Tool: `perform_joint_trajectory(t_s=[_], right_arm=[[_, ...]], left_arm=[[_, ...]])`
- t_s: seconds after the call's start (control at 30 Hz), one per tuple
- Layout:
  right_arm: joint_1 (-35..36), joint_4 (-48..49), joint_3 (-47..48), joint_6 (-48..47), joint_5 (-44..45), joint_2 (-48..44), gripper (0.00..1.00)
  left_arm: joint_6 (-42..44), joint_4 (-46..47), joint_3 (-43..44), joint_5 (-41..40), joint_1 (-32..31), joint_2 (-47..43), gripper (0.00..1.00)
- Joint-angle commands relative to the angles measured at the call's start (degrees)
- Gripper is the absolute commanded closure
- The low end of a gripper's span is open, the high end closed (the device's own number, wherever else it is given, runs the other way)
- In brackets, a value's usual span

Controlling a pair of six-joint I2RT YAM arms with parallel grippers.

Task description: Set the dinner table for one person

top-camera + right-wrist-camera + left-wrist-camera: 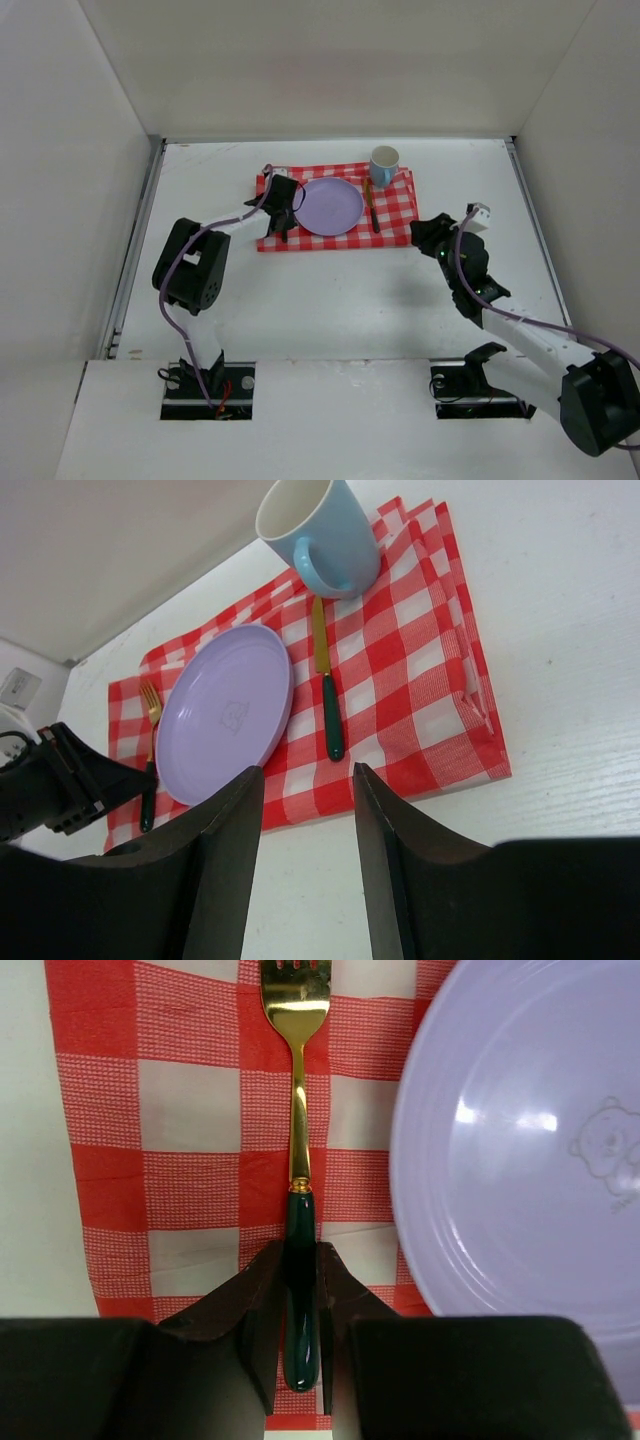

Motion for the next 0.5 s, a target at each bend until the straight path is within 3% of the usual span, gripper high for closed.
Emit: perform_joint_trajectory(t_s=[0.0, 0.07, 0.2, 0.33, 0.47], right_arm=[[0.29, 3.46, 1.85, -0.49, -0.40, 0.72, 0.53], [0.29, 3.46, 1.94, -0.49, -0.49, 0.81, 0.52], [0.29, 3.46, 1.76, -0.49, -0.49, 0.28, 0.43], [0.29, 3.46, 1.67, -0.49, -0.32, 0.19, 0.35], [0.38, 3.46, 1.85, -0.49, -0.49, 0.72, 0.31]], left_arm=[[1.19, 0.19, 1.90, -0.44, 0.62, 0.37, 0.94], [0.93, 0.63, 1.72, -0.79, 0.62, 0.90, 0.91], [0.66, 2.21, -0.38, -2.28, -0.43, -0.93, 0.74], [-0.48, 2.83, -3.80, -5.61, -2.45, -9.01, 0.60], [-2.23, 3.27, -7.58, -9.75, -4.21, -18.50, 0.55]])
